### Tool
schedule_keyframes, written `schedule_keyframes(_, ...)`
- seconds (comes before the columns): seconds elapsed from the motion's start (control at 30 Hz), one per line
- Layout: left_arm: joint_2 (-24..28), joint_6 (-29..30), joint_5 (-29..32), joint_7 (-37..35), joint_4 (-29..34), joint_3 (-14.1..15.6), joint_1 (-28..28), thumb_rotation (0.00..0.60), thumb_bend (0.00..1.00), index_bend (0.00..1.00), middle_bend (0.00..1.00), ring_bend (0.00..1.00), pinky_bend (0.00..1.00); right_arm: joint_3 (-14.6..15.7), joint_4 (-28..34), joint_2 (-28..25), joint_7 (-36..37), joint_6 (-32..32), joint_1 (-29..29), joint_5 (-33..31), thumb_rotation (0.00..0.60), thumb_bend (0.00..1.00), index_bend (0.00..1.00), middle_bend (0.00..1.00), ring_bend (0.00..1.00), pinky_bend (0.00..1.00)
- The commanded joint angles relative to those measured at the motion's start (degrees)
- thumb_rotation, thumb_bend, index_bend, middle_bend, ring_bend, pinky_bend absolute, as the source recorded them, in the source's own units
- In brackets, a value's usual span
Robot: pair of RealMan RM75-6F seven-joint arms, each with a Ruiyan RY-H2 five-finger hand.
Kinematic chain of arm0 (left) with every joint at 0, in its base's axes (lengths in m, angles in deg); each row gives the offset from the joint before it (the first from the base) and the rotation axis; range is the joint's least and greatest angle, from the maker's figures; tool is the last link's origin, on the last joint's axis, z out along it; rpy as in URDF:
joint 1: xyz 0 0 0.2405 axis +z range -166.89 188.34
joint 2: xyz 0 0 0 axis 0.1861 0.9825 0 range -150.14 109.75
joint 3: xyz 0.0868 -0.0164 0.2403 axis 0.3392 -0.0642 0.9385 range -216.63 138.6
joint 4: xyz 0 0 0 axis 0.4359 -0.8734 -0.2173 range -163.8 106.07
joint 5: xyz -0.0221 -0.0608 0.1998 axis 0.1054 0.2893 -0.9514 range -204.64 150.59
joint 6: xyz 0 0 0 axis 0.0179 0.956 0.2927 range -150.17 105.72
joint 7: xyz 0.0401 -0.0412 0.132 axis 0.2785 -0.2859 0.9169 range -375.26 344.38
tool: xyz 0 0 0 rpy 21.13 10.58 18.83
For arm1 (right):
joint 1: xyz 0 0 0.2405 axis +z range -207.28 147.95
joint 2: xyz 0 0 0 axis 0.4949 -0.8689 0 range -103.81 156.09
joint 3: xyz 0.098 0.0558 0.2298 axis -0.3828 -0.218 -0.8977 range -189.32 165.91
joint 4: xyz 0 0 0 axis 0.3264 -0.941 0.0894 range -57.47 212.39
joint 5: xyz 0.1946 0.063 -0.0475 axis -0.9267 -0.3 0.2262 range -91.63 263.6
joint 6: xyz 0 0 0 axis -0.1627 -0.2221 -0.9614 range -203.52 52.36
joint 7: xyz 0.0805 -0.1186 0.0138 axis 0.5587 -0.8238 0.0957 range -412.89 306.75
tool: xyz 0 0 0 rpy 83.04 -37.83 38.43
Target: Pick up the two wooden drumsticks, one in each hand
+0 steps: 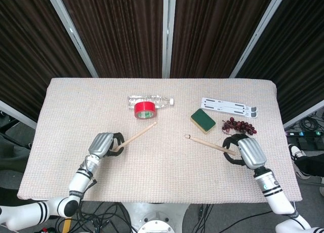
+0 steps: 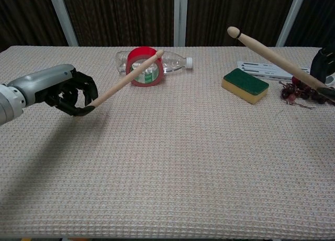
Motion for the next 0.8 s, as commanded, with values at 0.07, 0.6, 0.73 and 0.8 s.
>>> schedule_keyframes(0.07,2.64,-0.71,-9.88,-11.09,2.93,-1.09,-0.85,0.600,0.52,0.64,0.69,0.68,0.62,0.60,0.34,5.31,4.31,0.64,2.21,3.84,0.600,0.93,0.59,0.58,0.36,0.35)
schedule_keyframes(0.6,2.19,4.07,-18.75,-16.02,4.40,0.24,-3.58,0.600,0.52,0.64,0.68,0.68,0.61,-4.22,4.79,13.53,-5.18,4.04,6.64,-0.88,0.600,0.93,0.61,0.58,0.38,0.35)
schedule_keyframes(0.73,2.44,4.54,-19.12,-16.45,4.41,0.70,-3.81,0.600,0.52,0.64,0.68,0.68,0.60,-5.02,5.14,14.64,-6.40,4.12,7.24,-1.74,0.600,0.93,0.61,0.58,0.38,0.35)
schedule_keyframes(0.8,2.61,4.80,-19.33,-16.85,4.44,0.95,-3.89,0.600,0.52,0.64,0.68,0.68,0.60,-5.22,5.12,15.14,-6.81,4.05,7.41,-2.07,0.600,0.93,0.61,0.58,0.38,0.35)
